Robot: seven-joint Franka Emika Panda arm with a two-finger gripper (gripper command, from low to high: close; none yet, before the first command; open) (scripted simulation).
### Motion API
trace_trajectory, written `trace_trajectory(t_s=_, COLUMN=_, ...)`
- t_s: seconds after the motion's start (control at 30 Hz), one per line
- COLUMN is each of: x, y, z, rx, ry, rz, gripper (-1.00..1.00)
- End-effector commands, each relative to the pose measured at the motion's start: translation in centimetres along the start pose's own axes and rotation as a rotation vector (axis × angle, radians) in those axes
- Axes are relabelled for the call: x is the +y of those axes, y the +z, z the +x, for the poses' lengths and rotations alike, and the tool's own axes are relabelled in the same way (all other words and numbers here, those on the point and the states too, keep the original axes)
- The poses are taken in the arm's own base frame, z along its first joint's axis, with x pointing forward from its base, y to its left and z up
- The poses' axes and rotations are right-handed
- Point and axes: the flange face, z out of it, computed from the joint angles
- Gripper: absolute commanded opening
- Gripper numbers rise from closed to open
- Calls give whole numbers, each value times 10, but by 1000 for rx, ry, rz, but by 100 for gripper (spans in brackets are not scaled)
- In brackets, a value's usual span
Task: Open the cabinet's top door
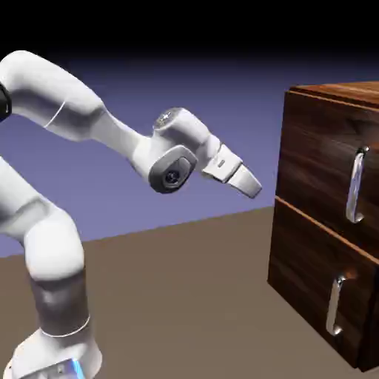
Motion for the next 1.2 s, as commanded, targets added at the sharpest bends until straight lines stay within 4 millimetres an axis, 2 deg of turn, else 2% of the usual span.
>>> trace_trajectory(t_s=0.0, x=-5, y=-6, z=4, rx=15, ry=-57, rz=15, gripper=0)
trace_trajectory(t_s=0.3, x=-38, y=-63, z=41, rx=182, ry=-548, rz=111, gripper=0)
trace_trajectory(t_s=0.57, x=-44, y=-110, z=71, rx=362, ry=-950, rz=128, gripper=0)
trace_trajectory(t_s=0.87, x=-27, y=-145, z=104, rx=568, ry=-1361, rz=61, gripper=0)
trace_trajectory(t_s=1.17, x=10, y=-152, z=135, rx=740, ry=-1733, rz=-92, gripper=0)
